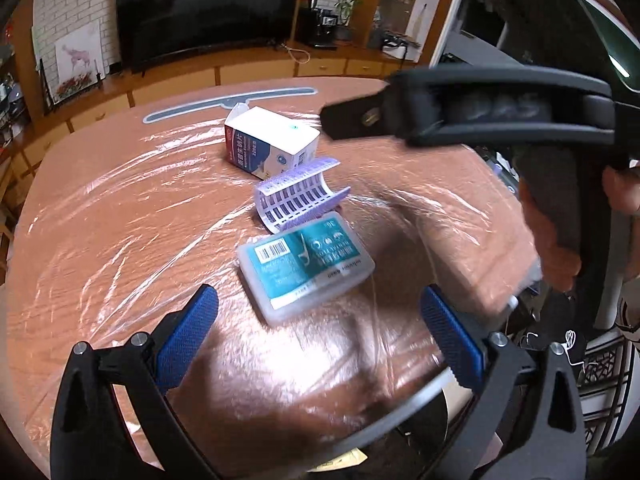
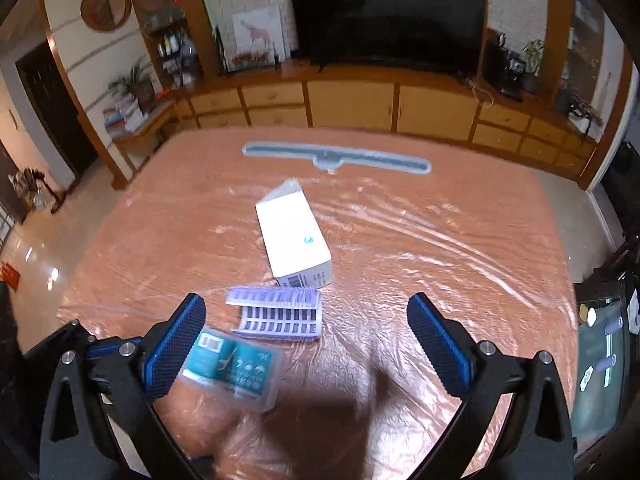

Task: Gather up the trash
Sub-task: 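Move both tools back over the table toward the floss box and lavender rack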

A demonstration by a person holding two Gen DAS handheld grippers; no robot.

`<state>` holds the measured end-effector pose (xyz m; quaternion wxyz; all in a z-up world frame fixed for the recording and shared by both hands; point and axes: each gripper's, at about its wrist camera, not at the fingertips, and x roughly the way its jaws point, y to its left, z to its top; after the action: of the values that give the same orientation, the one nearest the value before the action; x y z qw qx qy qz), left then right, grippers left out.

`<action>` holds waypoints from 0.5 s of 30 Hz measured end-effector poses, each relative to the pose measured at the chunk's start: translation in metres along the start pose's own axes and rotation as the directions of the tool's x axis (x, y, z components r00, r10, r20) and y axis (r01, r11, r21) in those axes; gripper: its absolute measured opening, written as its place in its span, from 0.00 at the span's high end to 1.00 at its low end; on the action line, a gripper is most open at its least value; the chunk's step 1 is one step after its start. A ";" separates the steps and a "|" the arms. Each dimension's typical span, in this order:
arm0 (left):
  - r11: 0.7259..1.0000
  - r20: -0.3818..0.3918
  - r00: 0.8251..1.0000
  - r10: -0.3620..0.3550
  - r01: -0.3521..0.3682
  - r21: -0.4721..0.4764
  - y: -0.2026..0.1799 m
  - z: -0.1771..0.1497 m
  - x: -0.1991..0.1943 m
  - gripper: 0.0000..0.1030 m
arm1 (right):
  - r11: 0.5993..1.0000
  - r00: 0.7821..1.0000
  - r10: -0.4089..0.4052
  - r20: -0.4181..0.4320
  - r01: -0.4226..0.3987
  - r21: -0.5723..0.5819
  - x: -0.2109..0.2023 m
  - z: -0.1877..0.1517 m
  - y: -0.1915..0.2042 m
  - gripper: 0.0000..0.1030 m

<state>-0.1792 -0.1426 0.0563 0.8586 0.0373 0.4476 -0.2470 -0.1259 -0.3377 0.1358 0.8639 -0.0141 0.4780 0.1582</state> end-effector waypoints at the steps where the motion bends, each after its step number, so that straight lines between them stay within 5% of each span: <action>1: 1.000 -0.001 1.000 -0.014 0.014 -0.003 -0.001 0.001 0.004 0.02 | 1.000 1.000 0.008 -0.027 -0.008 0.003 0.008 0.001 0.000 0.04; 9: 1.000 -0.022 1.000 0.008 -0.008 0.000 -0.012 0.010 0.024 0.03 | 0.995 0.975 0.089 -0.205 -0.080 0.051 0.059 0.009 0.001 0.06; 15: 0.998 -0.023 0.998 0.056 -0.055 0.036 -0.018 0.015 0.033 0.04 | 0.996 0.965 0.084 -0.248 -0.079 0.031 0.071 0.010 0.009 0.09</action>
<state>-0.1600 -0.1754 0.0424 0.8590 0.0679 0.4521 -0.2306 -0.0851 -0.3091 0.0832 0.7899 -0.0053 0.5844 0.1857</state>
